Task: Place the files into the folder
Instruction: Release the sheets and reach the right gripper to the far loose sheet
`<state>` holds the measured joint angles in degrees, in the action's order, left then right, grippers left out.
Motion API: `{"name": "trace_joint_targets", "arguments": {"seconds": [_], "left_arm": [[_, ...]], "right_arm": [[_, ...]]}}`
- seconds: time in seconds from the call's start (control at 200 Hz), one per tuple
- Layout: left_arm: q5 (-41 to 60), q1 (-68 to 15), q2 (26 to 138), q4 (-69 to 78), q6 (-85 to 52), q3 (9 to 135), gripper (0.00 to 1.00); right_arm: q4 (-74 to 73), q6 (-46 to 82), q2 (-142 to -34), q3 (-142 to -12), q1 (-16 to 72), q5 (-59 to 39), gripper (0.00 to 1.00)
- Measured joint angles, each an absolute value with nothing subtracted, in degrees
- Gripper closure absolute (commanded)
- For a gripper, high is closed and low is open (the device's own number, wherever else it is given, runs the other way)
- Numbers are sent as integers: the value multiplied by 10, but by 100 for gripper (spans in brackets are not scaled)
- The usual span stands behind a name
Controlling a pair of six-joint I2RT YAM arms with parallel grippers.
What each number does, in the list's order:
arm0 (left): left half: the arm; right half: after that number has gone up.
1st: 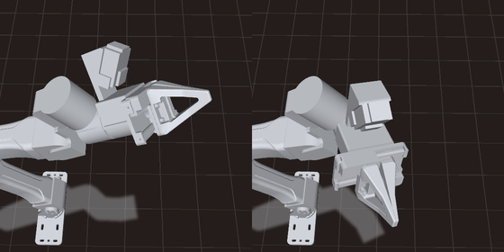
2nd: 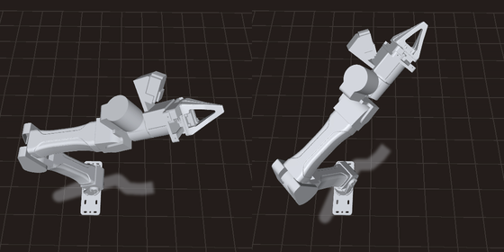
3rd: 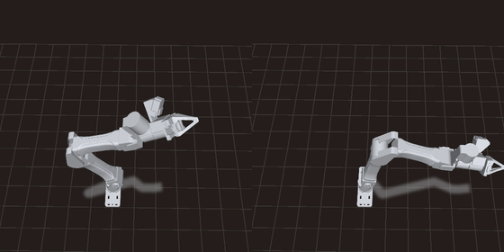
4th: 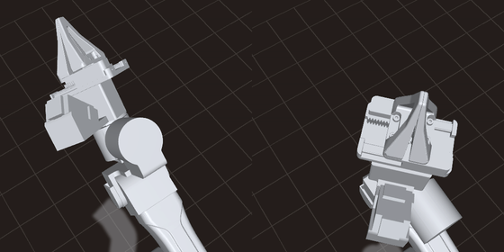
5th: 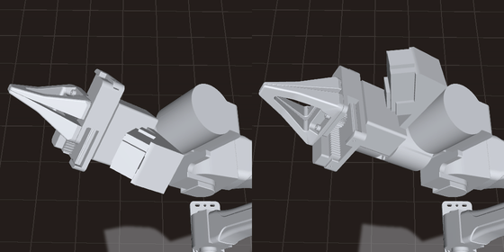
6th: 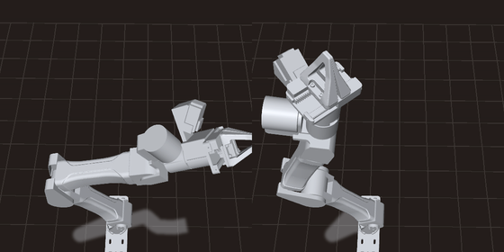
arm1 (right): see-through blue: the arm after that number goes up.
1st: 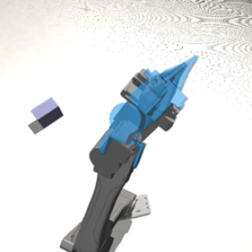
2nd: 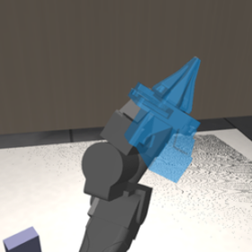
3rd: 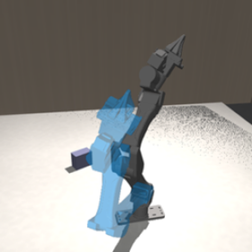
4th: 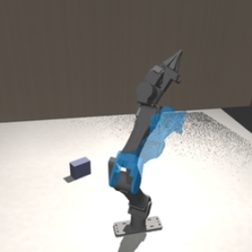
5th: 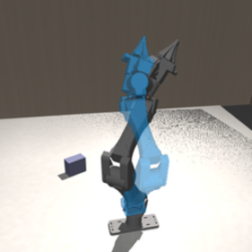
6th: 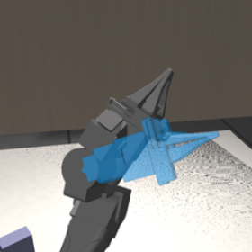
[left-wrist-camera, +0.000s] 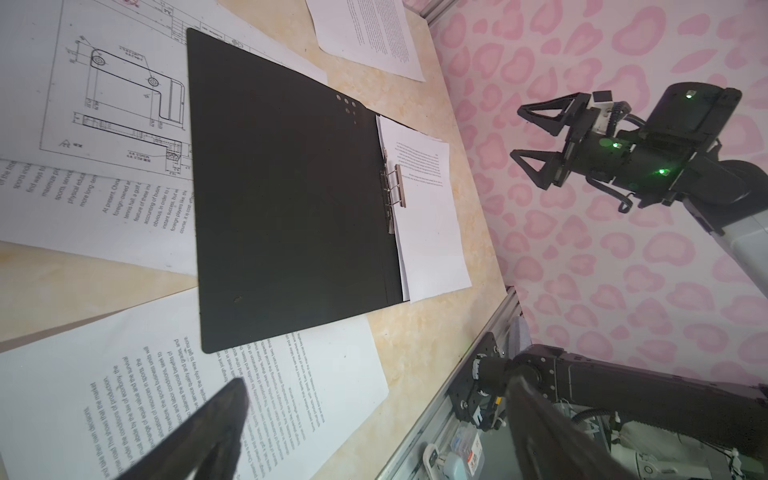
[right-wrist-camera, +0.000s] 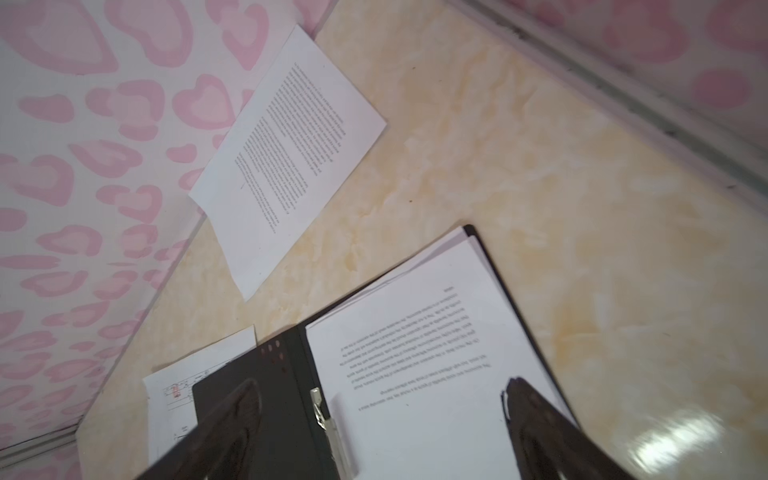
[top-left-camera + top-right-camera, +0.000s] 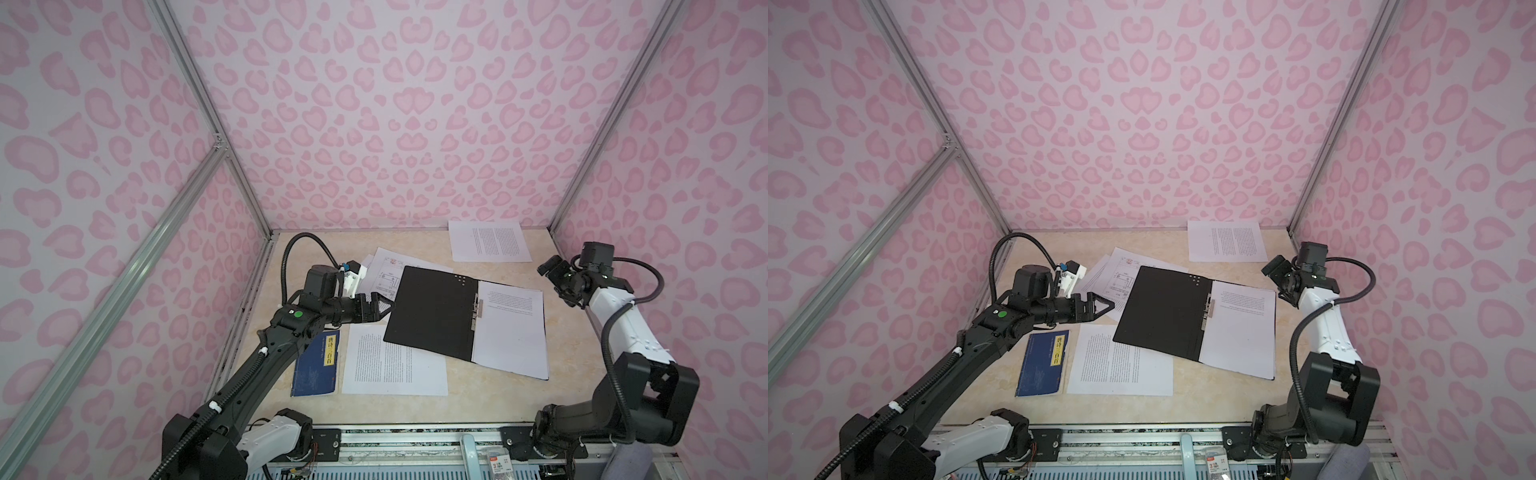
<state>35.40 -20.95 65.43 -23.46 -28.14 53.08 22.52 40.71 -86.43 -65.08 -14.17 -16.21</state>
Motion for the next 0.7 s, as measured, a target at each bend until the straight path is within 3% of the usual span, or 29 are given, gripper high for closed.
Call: {"name": "trace_joint_targets", "arguments": {"seconds": [0.29, 0.7], "left_arm": [[340, -209, 685, -252, -273, 537, 2], [337, -209, 748, -250, -239, 570, 2]], "right_arm": [[119, 519, -1122, -806, -101, -172, 16], [165, 569, -1301, -1004, -115, -120, 18]]}}
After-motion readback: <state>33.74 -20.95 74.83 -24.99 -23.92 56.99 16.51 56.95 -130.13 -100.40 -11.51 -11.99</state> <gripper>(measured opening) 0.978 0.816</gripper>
